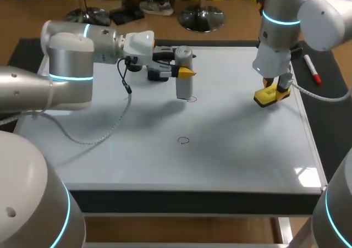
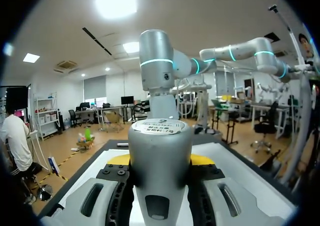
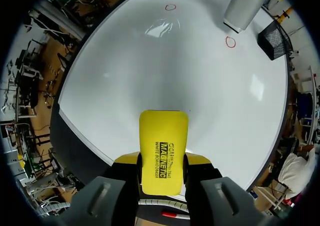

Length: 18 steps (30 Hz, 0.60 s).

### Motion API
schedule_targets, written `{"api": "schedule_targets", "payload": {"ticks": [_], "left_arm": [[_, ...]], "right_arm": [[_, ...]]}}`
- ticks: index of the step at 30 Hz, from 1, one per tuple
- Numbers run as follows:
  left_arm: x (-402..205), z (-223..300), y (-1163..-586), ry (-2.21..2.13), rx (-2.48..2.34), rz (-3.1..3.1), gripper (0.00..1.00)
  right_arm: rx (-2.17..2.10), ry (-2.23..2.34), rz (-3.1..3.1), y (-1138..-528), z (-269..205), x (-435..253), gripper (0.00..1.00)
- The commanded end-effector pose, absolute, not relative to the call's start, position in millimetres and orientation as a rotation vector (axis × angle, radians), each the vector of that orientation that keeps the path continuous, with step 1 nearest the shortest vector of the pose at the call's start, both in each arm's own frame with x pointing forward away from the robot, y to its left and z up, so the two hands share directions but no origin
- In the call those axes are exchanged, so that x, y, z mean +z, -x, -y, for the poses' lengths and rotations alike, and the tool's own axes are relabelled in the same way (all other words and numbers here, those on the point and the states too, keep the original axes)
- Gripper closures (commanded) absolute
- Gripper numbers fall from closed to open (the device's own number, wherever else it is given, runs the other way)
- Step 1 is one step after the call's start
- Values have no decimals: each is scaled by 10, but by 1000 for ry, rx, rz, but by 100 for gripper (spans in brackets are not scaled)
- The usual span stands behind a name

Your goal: Pick up the inspection probe, press it on each red-marked spot on the whiteboard one by one, put down the probe, pick up the eraser, and wipe off all the red marks.

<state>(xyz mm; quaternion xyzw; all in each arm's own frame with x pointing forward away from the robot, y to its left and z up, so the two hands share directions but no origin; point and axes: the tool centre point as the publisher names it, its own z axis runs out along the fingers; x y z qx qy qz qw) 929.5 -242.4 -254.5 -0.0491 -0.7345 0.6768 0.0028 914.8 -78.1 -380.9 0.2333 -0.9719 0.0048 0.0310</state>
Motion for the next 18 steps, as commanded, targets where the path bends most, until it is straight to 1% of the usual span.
{"api": "schedule_targets", "payload": {"ticks": [1,18], "left_arm": [[-2635,2472,-9367,227,2093,2246,100],[-2783,2590,-9483,247,2100,2214,100]], "right_arm": [[19,-721,2993,-9152,786,-3804,100],[19,-721,2993,-9152,786,-3804,100]]}}
